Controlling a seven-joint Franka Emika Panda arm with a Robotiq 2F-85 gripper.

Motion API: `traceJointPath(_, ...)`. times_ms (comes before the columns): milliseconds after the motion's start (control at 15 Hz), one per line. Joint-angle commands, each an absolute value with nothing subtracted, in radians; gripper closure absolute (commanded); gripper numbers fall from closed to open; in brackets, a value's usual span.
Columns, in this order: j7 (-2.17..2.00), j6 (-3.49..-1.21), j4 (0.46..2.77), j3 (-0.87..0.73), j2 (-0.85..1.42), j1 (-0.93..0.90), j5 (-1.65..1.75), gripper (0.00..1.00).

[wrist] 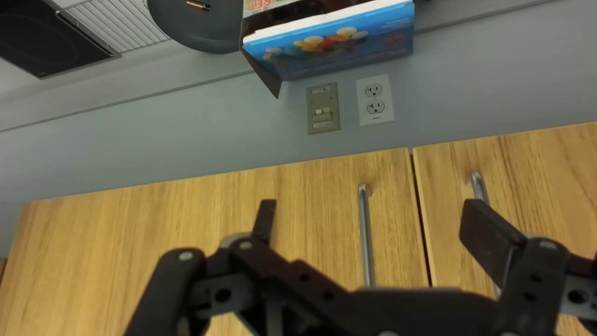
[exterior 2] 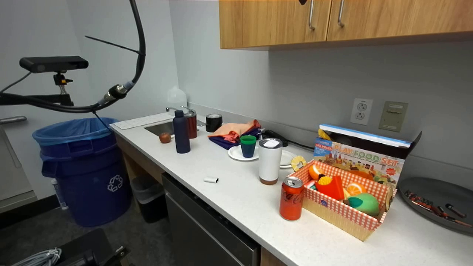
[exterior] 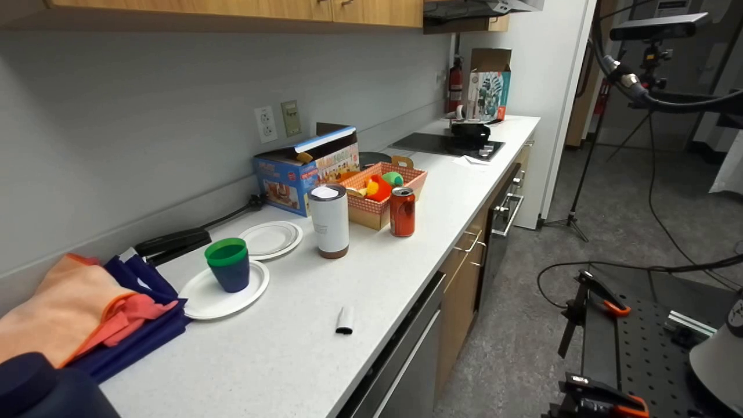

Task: Open the right door of the cabinet above the basket

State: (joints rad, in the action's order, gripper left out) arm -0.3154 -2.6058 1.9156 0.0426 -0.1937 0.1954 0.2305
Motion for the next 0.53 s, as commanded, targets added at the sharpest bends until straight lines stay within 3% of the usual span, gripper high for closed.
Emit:
traceJointPath(0, -0.357, -2.654, 1.782, 0.038, -0.075, 0.182, 0.297, 0.0)
traceJointPath(467, -0.471, -2.666, 1.603, 0.038, 0.07, 0.202, 0.467, 0.0)
